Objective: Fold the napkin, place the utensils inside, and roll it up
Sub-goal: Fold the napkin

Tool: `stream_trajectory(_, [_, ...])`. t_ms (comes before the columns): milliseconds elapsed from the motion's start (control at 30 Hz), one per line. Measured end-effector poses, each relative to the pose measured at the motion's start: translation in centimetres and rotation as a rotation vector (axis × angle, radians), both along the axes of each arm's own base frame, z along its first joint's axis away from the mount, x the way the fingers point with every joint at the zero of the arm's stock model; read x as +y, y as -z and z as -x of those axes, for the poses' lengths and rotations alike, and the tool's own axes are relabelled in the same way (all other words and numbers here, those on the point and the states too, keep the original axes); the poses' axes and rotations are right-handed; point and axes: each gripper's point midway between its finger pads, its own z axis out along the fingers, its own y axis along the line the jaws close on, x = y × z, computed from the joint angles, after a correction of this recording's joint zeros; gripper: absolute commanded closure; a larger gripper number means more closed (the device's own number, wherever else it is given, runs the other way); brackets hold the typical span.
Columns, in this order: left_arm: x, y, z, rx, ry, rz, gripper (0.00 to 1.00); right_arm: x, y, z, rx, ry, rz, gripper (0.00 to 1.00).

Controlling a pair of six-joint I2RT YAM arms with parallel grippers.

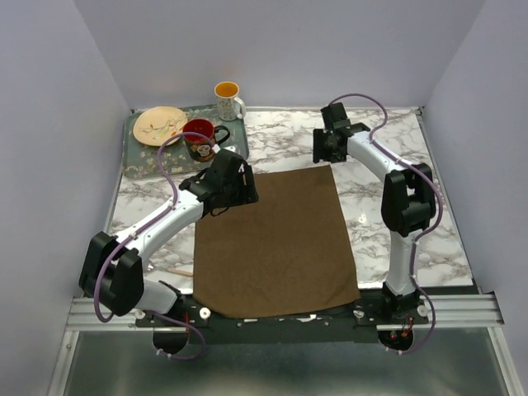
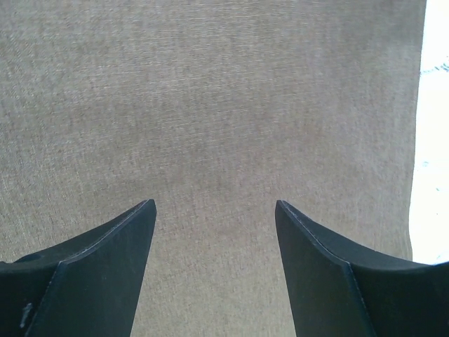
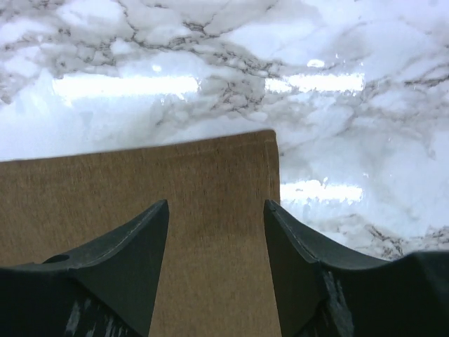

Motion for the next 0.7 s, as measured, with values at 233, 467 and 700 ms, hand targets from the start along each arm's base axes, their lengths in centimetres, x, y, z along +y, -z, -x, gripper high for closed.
stream_trajectory(233, [-0.4,-0.1,0.0,0.004,0.042,-0.006,0.25,-0.8,1.2,-2.5,0.021,-0.010,0.004,0.50])
stream_trajectory(467, [-0.3,-0.6,-0.2,0.000,0.064,-0.023,0.24,-1.5,3.9,-1.6,0.099,-0.018,0.037,0.44])
stream_trajectory(700, [0.0,-0.9,-0.7,-0.006,0.066,-0.012,0.24,-2.0,5.2,-0.9,0.148,-0.021,0.059,0.40])
